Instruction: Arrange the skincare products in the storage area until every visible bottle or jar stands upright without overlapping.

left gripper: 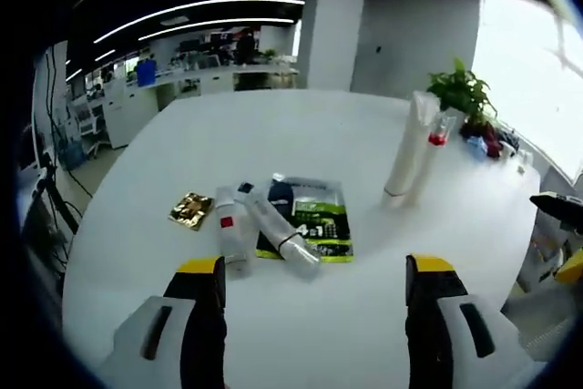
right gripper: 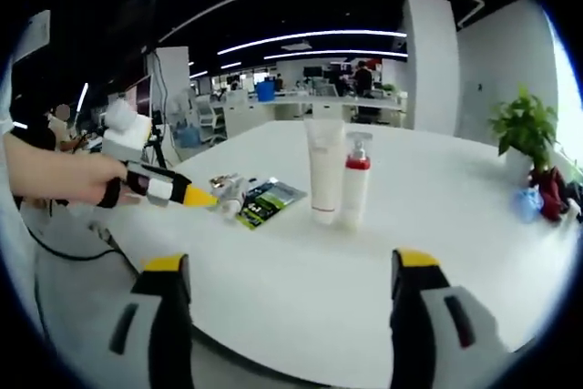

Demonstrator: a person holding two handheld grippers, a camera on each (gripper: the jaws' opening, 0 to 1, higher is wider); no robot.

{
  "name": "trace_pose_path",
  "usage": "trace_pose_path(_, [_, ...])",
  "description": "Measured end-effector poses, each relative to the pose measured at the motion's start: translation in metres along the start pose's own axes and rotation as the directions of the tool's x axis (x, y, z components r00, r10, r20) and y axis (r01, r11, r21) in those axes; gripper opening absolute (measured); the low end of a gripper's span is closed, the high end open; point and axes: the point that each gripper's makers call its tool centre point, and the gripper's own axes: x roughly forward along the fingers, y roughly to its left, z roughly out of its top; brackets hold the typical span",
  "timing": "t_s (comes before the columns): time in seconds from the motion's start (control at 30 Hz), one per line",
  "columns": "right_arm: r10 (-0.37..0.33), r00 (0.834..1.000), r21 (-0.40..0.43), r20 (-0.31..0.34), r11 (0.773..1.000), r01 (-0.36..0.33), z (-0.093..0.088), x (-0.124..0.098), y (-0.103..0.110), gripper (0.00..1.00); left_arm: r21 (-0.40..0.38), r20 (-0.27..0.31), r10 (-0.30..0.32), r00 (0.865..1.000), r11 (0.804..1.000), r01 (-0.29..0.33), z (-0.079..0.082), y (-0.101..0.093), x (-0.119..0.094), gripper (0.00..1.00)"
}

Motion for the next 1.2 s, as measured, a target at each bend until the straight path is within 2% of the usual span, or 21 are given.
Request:
trace_pose_path(0.13, [-0.011,1.000,0.003,-0.005,1.000,0.011,-0.002,0.000,-0.002,0.92,0.001,-0.021,0.017,1.000,1.000,-0.017,-0.001,0.004,0.019,0.74])
trace_pose_path(0.27, [-0.024,1.000,0.008,-0.011,1.000,0.024,-0.003,0.000,-0.005,0.92,0.046,-0.043,0.037,0.998,0.998,-0.035,-0.004,0.005,0.035,0.68])
trace_pose_path(0.47, [-0.026,1.000,-0.001,-0.015,1.000,0.026,-0.003,0.000,-0.005,0.91,0.035,-0.071,0.062,0.996,0.998,-0.060,-0.005,0.008,0.053,0.61])
trace_pose_path(0.63, [-0.023,1.000,-0.003,-0.021,1.000,0.023,-0.004,0.001,-0.004,0.91,0.015,-0.092,0.085,0.992,0.996,-0.084,-0.004,0.012,0.065,0.54])
trace_pose_path(0.8, [-0.019,0.999,0.006,-0.030,1.000,0.019,-0.005,0.001,-0.004,0.91,-0.014,-0.110,0.110,0.988,0.994,-0.112,-0.005,0.016,0.076,0.52])
trace_pose_path(0.93, [-0.017,0.999,0.009,-0.034,1.000,0.017,-0.005,0.001,-0.003,0.91,-0.019,-0.137,0.127,0.982,0.991,-0.131,-0.013,0.018,0.086,0.49])
trace_pose_path(1.1, [-0.014,0.999,0.010,-0.035,1.000,0.015,-0.005,0.001,-0.003,0.90,-0.002,-0.159,0.152,0.976,0.988,-0.154,-0.021,0.021,0.091,0.42])
trace_pose_path(1.2, [-0.015,0.999,0.014,-0.033,1.000,0.016,-0.005,0.001,-0.003,0.90,-0.016,-0.148,0.165,0.975,0.985,-0.169,-0.018,0.024,0.091,0.36])
